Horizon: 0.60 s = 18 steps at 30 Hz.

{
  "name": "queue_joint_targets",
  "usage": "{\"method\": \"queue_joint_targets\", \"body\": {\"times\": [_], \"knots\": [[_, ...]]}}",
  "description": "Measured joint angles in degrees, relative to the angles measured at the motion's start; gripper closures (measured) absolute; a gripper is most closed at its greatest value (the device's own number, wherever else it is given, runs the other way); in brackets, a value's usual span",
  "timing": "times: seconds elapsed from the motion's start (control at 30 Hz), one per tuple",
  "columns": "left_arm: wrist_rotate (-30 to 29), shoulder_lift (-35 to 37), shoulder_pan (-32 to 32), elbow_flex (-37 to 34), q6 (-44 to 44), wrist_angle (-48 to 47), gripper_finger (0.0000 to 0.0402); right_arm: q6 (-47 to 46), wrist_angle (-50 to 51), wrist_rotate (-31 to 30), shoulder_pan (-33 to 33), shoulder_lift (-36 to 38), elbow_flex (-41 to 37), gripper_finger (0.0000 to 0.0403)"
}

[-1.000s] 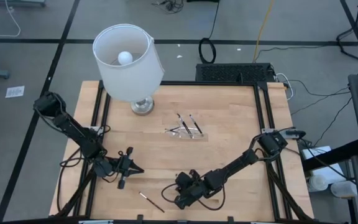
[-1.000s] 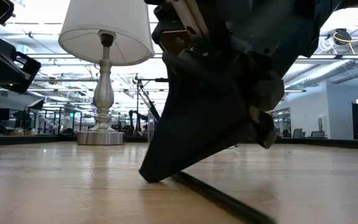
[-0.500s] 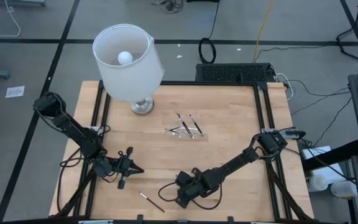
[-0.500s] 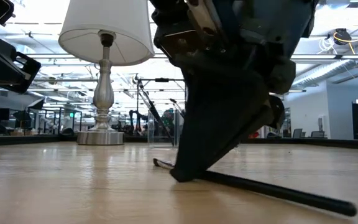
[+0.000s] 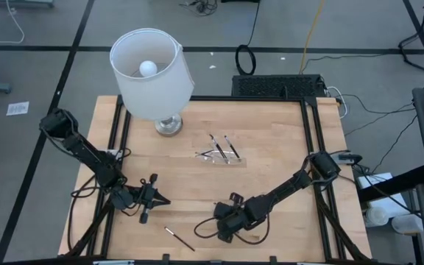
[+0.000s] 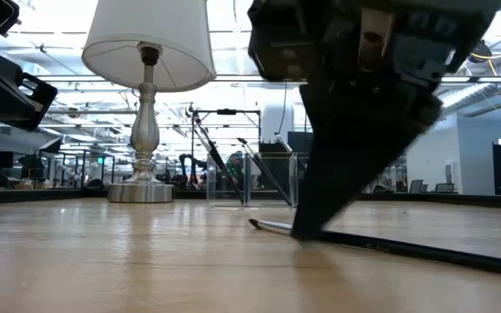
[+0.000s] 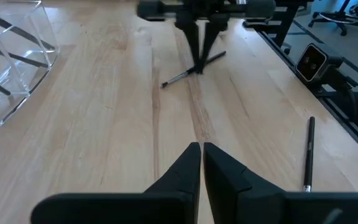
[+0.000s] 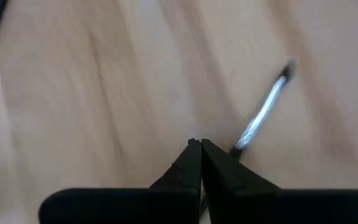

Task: Sort items
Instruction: Put the eyeshadow brush into the transparent organizer

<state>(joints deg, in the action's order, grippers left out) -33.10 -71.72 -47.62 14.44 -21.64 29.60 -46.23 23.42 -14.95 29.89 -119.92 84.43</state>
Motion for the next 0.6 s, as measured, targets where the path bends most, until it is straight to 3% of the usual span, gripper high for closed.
{"method": "queue_joint_targets", "body": {"times": [0.17, 0.27, 0.4, 0.6], "knots": [[0.0, 0.0, 0.0, 0.0, -0.3, -0.7, 0.0376, 11.2, -11.0, 0.2, 0.1, 2.9, 0.1, 0.0403], [-0.2, 0.0, 0.0, 0.0, -0.6, -1.1, 0.0376, 12.1, -12.5, 0.2, 0.3, 5.2, 0.3, 0.0403], [-0.4, 0.0, 0.0, 0.0, -1.0, -1.2, 0.0376, 4.9, -0.1, -0.7, 0.2, 6.4, 6.1, 0.0403], [-0.5, 0.0, 0.0, 0.0, -1.2, -1.4, 0.0376, -8.0, 26.8, 4.8, 0.3, 2.3, 16.8, 0.0403]]}}
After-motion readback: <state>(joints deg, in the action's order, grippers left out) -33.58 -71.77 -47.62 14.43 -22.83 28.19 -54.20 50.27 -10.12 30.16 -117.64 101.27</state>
